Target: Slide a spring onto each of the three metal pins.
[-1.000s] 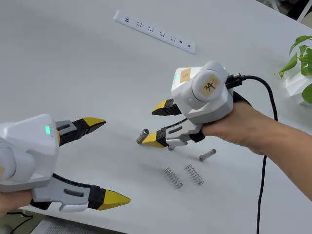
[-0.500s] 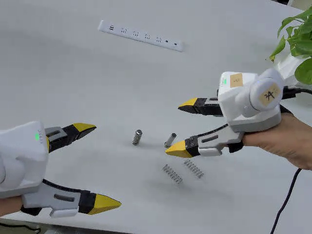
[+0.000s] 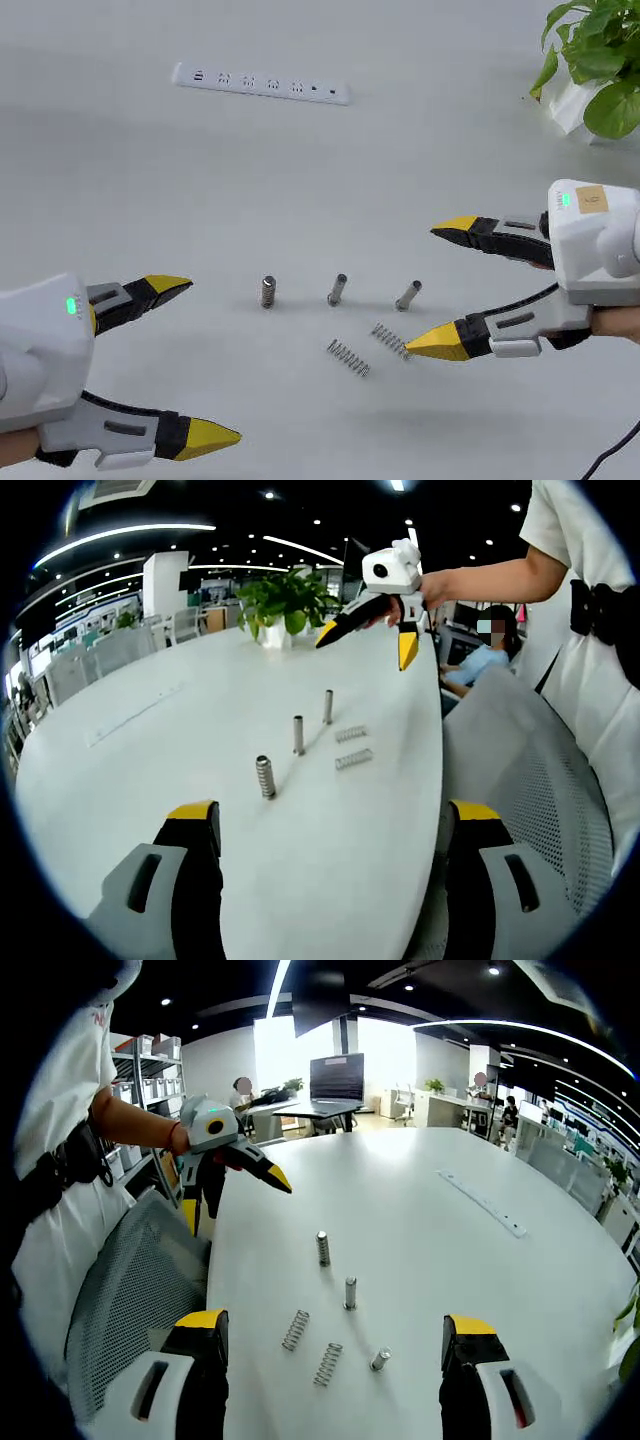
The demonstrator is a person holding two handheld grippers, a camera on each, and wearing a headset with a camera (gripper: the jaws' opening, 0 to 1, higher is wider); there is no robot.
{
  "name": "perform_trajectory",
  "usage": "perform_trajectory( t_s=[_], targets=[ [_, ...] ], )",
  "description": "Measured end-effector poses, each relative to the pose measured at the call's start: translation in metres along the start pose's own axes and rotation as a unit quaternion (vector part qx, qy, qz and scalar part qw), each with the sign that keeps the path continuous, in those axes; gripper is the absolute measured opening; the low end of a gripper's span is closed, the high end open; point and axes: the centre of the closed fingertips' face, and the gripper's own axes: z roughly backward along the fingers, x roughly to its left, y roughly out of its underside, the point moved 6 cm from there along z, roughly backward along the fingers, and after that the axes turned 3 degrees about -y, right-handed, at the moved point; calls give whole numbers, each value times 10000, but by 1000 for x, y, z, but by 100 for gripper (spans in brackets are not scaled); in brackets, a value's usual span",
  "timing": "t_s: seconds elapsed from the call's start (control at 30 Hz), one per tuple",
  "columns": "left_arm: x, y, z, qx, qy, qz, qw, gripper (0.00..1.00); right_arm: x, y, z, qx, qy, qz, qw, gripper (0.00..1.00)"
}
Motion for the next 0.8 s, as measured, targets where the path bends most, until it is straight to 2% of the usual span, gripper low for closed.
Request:
perform_trajectory(
  t_s=[0.23,0.33,0.4,0.43,0.5,0.53,0.6,0.67,0.73,0.8],
  targets=[
    [-14,-14,-13,348,390,-527,9972,83,5,29,24,-162,223,-318,9991,91],
    [-17,-20,-24,466,485,-686,9954,75,8,39,30,-167,309,-390,9986,90],
    [-21,-25,-36,534,617,-889,9927,71,9,45,34,-180,370,-448,9981,90],
    [-21,-26,-43,645,627,-991,9910,70,10,48,36,-194,397,-479,9979,90],
    [-25,-29,-53,654,719,-1039,9898,65,11,51,38,-197,423,-500,9977,89],
    [-25,-29,-61,689,758,-1128,9883,63,11,53,39,-209,443,-526,9974,89],
    [-25,-28,-73,916,774,-1292,9843,54,13,56,41,-233,468,-550,9971,88],
    [-25,-27,-82,1075,805,-1544,9788,48,14,59,41,-237,486,-565,9969,88],
    [-27,-27,-94,1129,871,-1580,9771,46,15,61,42,-239,503,-558,9969,88],
    [-28,-27,-103,1215,921,-1725,9731,46,16,63,42,-251,513,-581,9967,87]
  ],
)
